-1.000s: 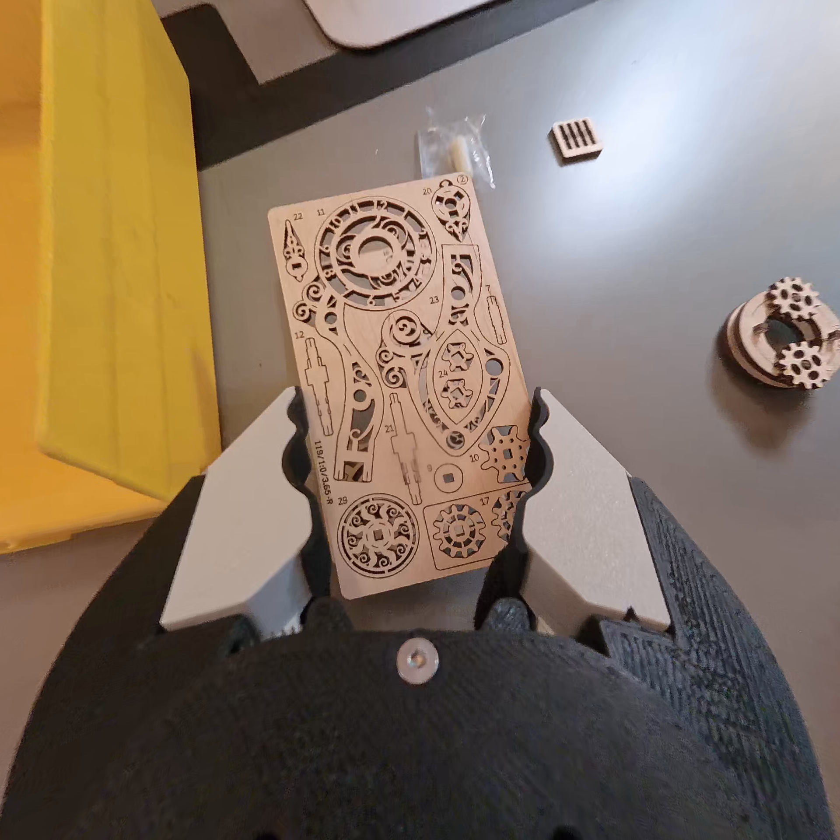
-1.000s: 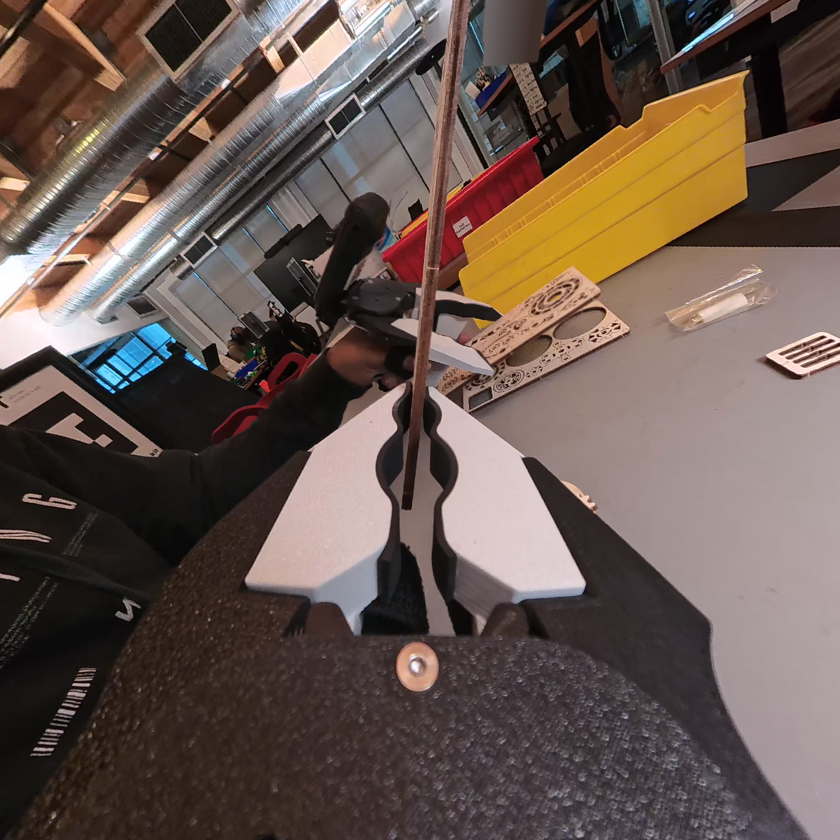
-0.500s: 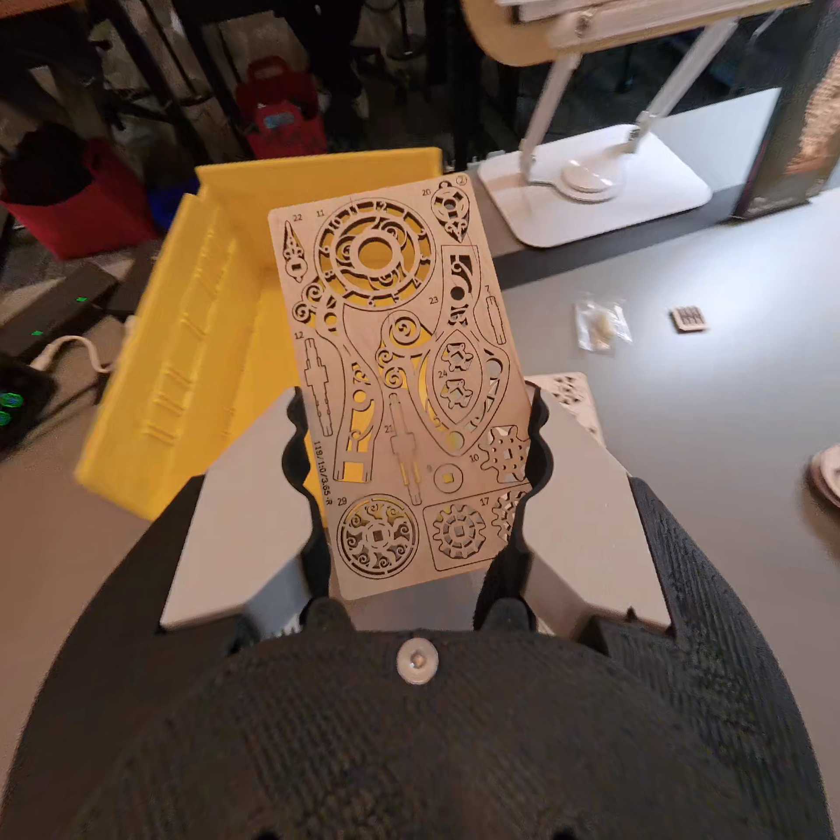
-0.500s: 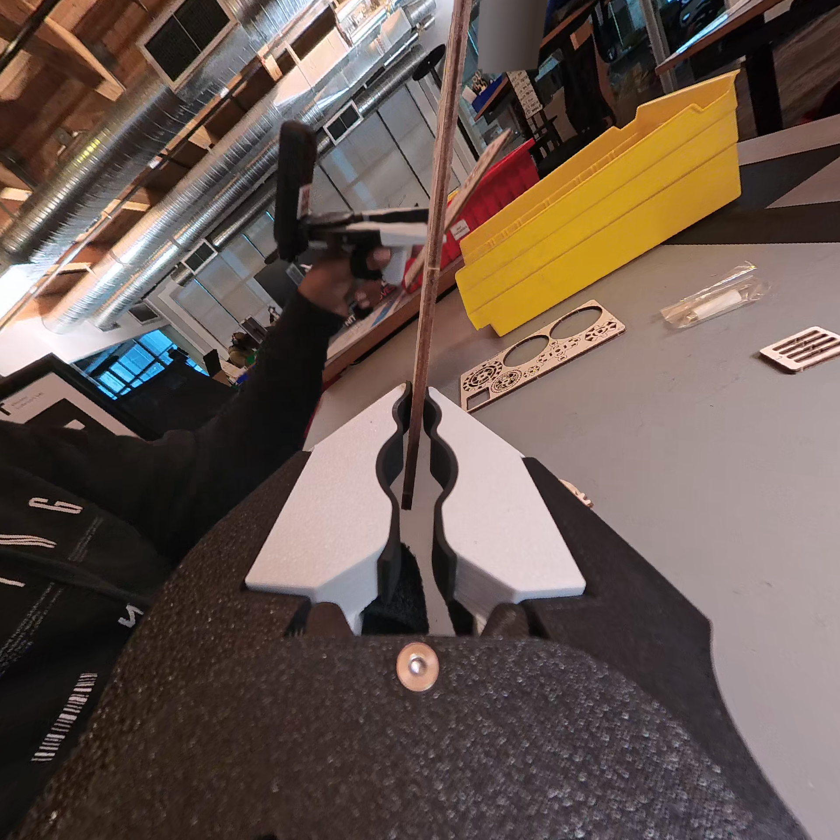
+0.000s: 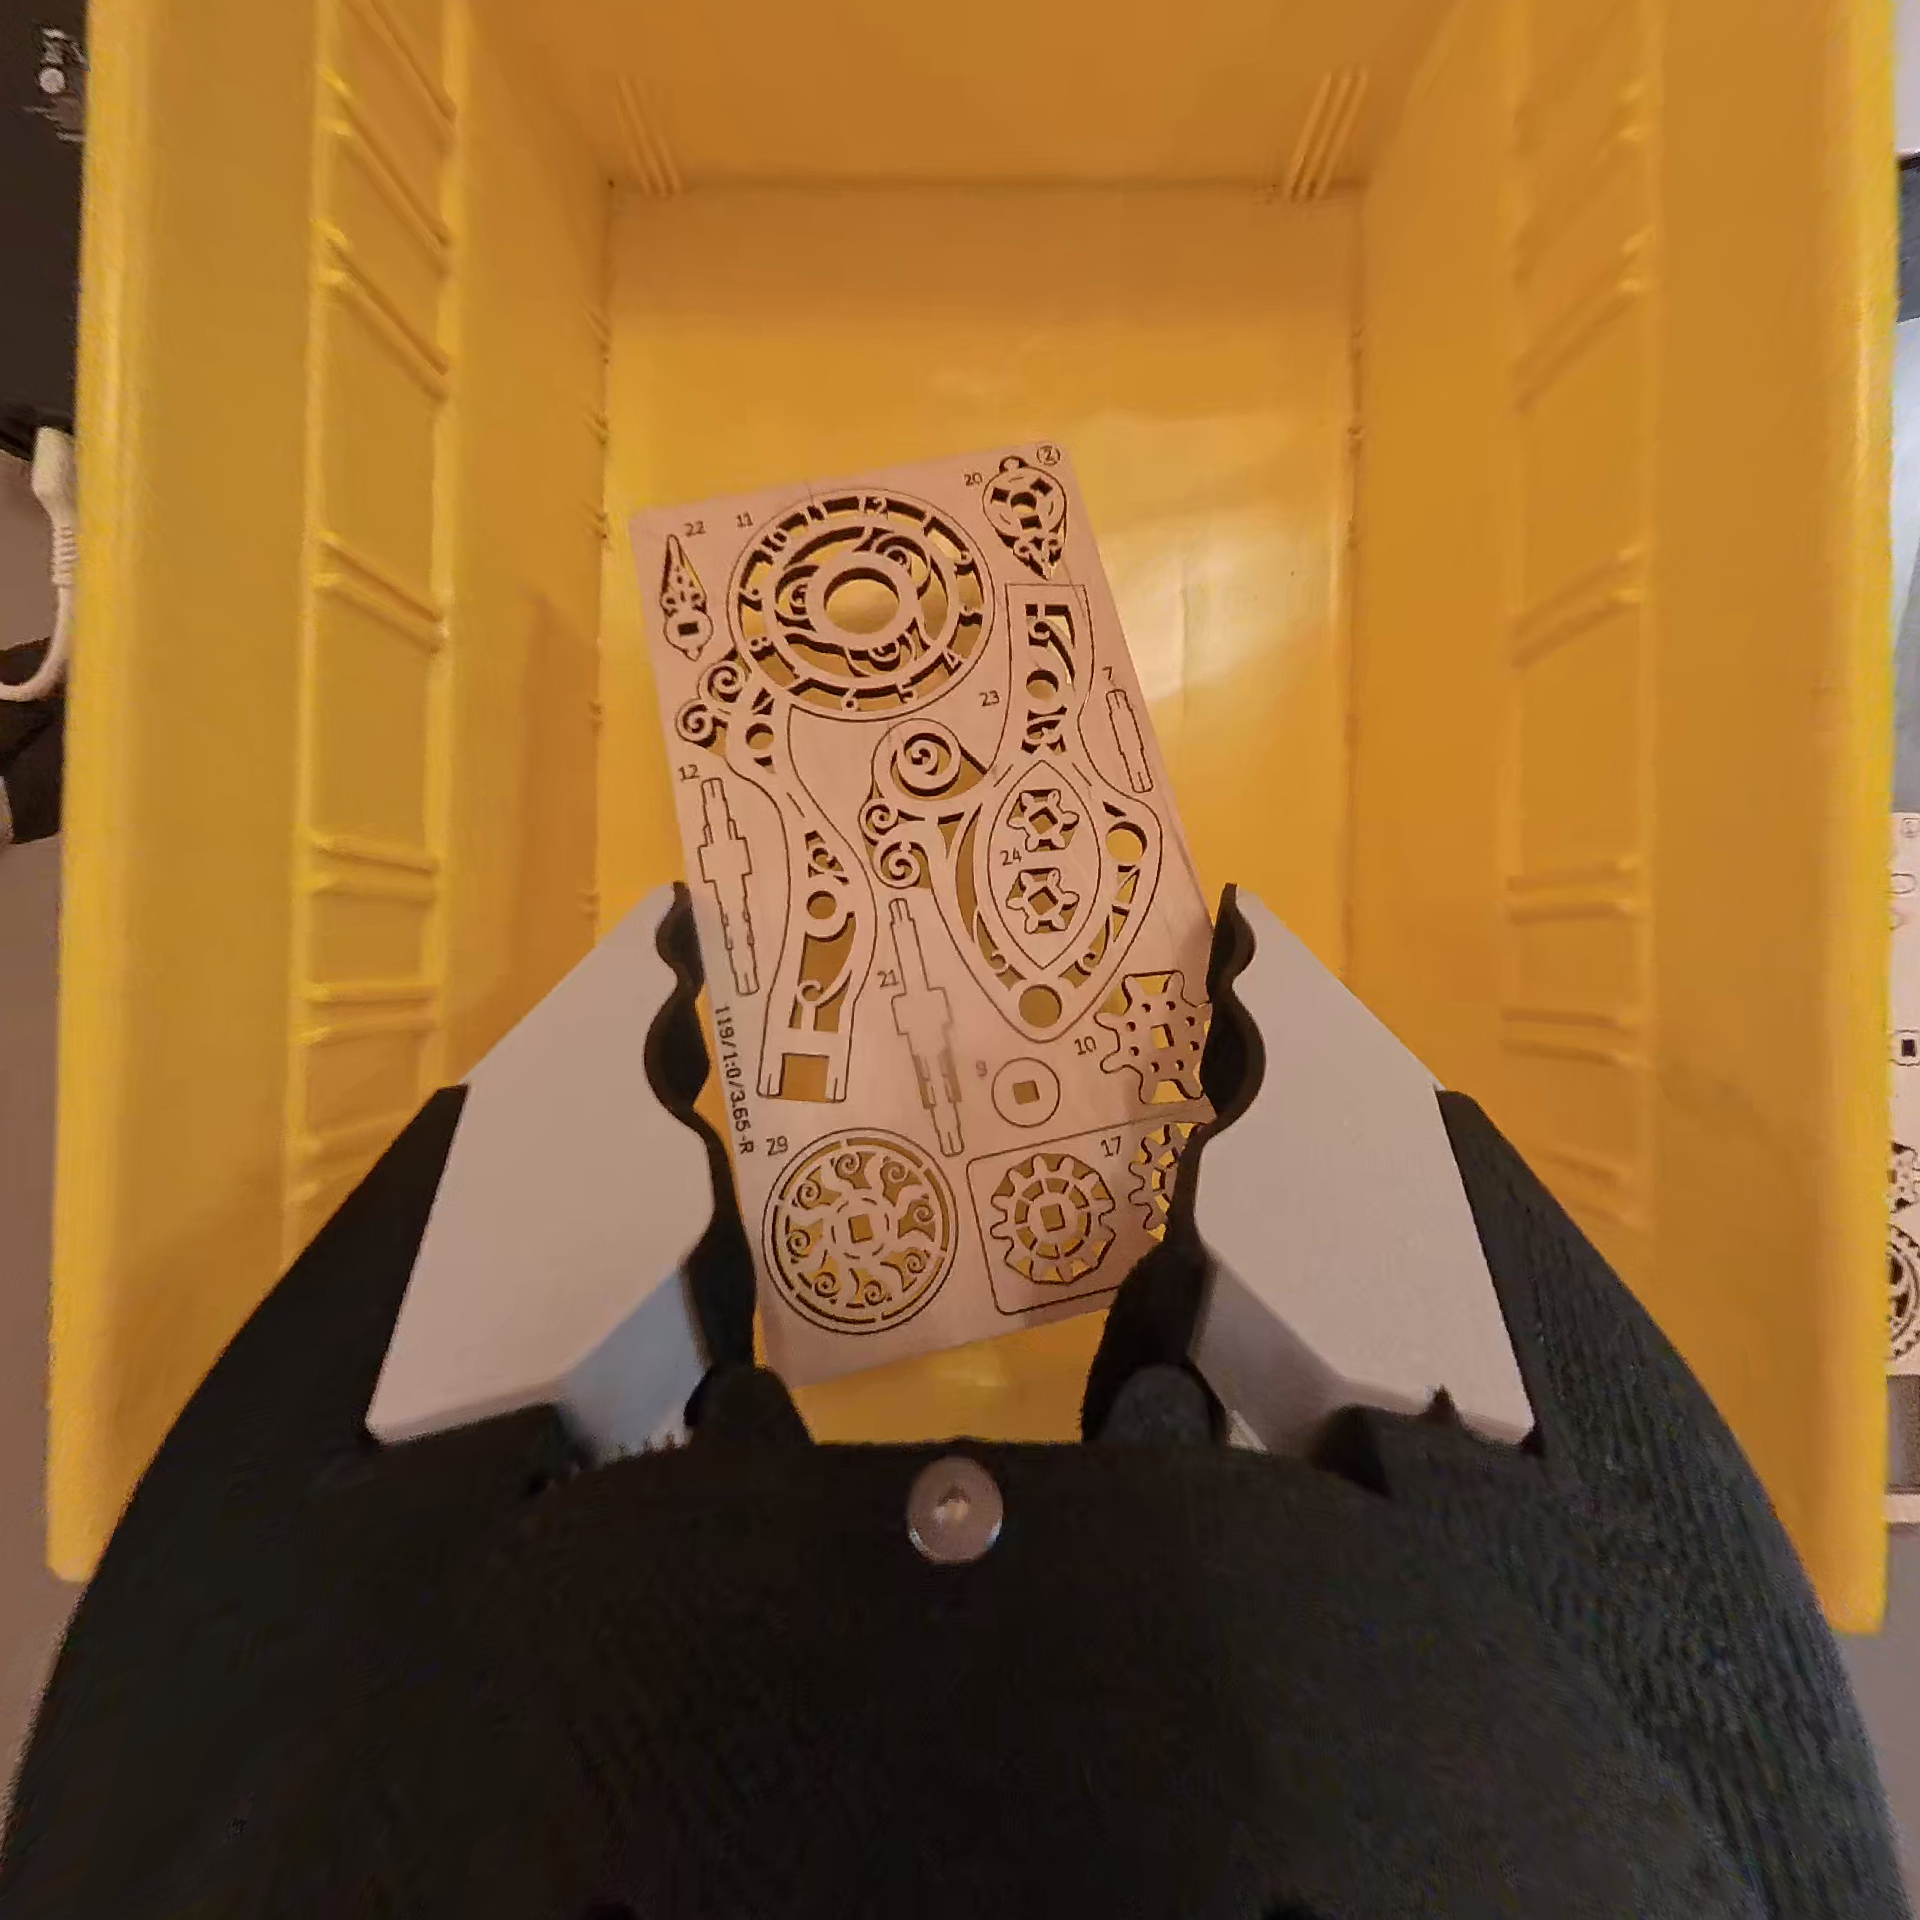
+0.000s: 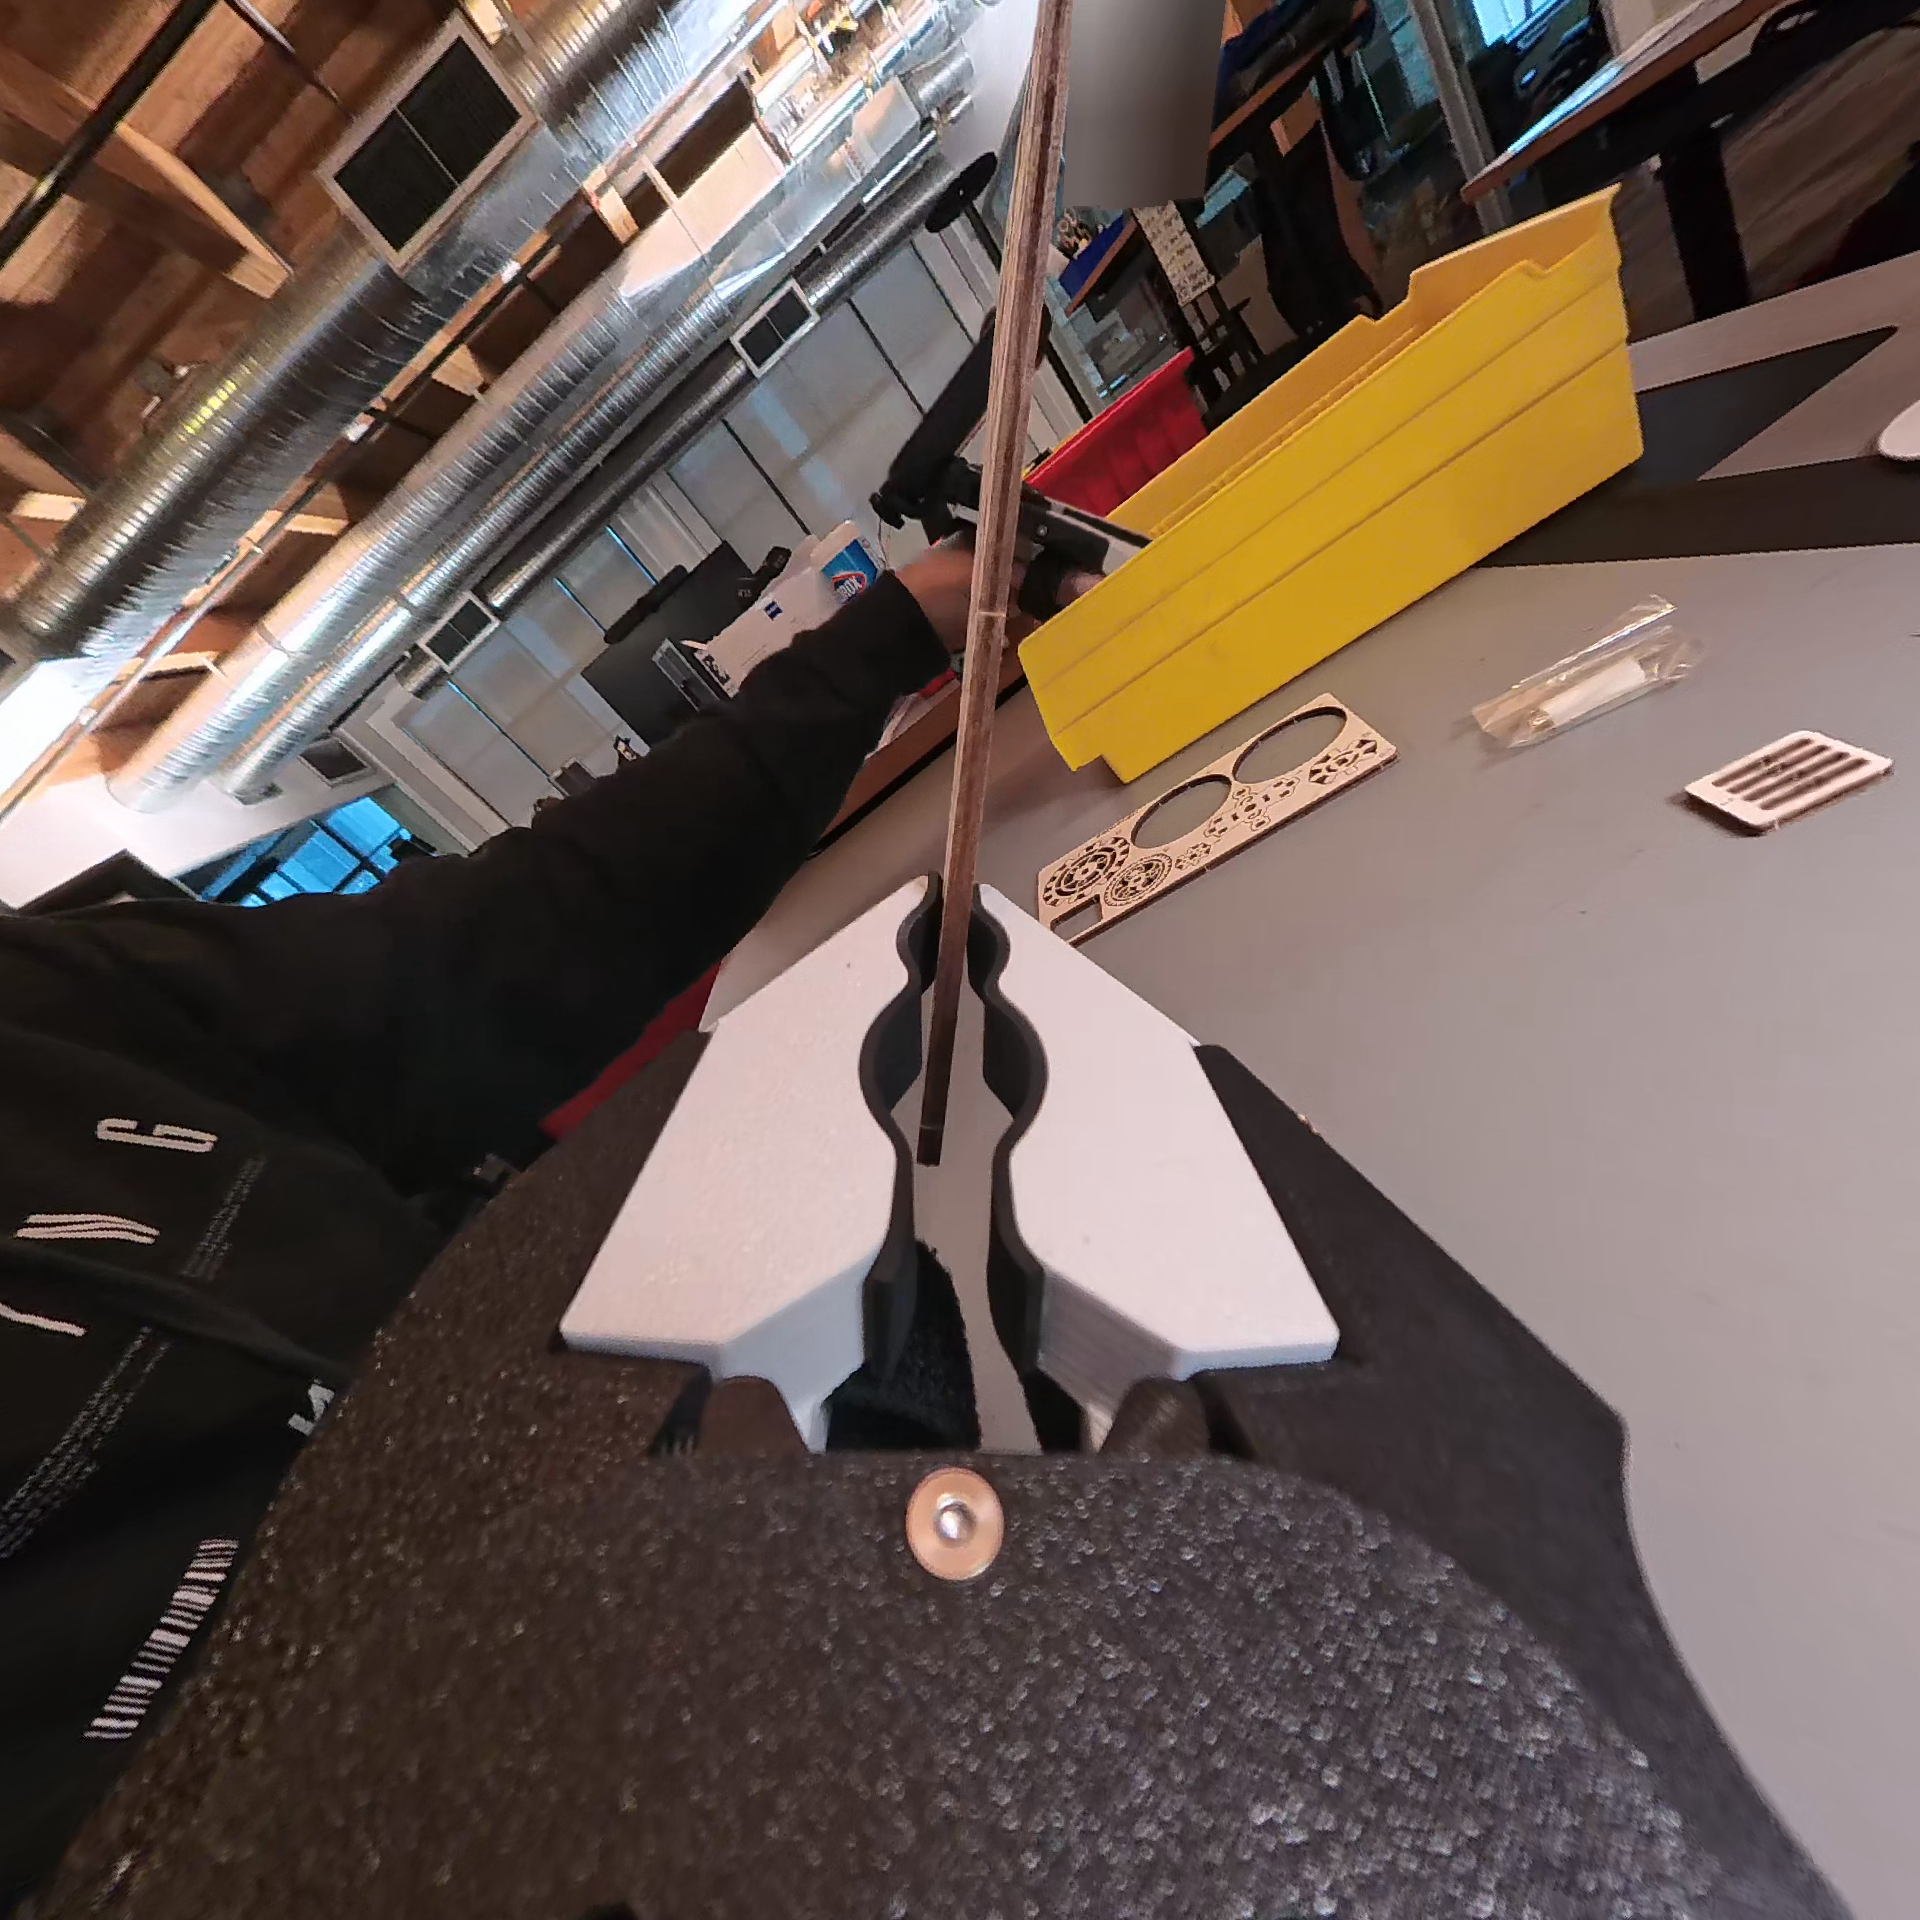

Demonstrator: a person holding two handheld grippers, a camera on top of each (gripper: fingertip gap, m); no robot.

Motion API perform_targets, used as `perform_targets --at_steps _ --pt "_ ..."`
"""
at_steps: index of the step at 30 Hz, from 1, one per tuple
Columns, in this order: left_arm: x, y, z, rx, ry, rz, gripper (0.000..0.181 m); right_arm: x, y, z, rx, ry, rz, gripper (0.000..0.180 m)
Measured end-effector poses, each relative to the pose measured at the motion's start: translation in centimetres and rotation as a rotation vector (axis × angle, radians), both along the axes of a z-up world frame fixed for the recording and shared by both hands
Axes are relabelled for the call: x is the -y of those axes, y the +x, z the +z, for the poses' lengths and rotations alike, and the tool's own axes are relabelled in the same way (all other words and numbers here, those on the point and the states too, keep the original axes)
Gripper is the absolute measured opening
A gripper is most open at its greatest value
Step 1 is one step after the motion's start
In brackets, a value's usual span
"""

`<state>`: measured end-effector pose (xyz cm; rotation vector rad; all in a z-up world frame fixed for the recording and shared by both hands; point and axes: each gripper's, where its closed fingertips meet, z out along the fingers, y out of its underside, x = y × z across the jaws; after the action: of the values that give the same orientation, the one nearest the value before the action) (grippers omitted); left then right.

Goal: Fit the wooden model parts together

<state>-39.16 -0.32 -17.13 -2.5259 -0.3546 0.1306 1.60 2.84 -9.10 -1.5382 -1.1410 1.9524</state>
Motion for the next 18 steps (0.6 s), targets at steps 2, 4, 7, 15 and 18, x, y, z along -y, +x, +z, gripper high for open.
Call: perform_targets --at_steps 2,4,7,15,18 --pt "0.0 0.0 -0.7 -0.001 -0.012 -0.011 0.097 0.0 0.0 -0.2 0.001 -0.009 0.003 0.002" --pt "0.2 -0.8 -1.0 -0.042 -0.017 -0.003 0.098 0.0 -0.1 -0.3 0.005 -0.011 0.006 0.002" --pt "0.5 -1.9 1.0 -0.127 0.054 0.033 0.099 0.1 -0.1 -0.3 0.005 -0.005 0.011 0.002" --pt "0.7 8.7 11.5 -0.179 0.384 -0.159 0.093 0.1 0.0 0.1 -0.009 -0.011 0.012 0.004" --pt "2.3 15.5 10.0 -0.090 0.359 -0.286 0.096 0.2 0.1 0.3 -0.015 -0.004 0.011 0.005"
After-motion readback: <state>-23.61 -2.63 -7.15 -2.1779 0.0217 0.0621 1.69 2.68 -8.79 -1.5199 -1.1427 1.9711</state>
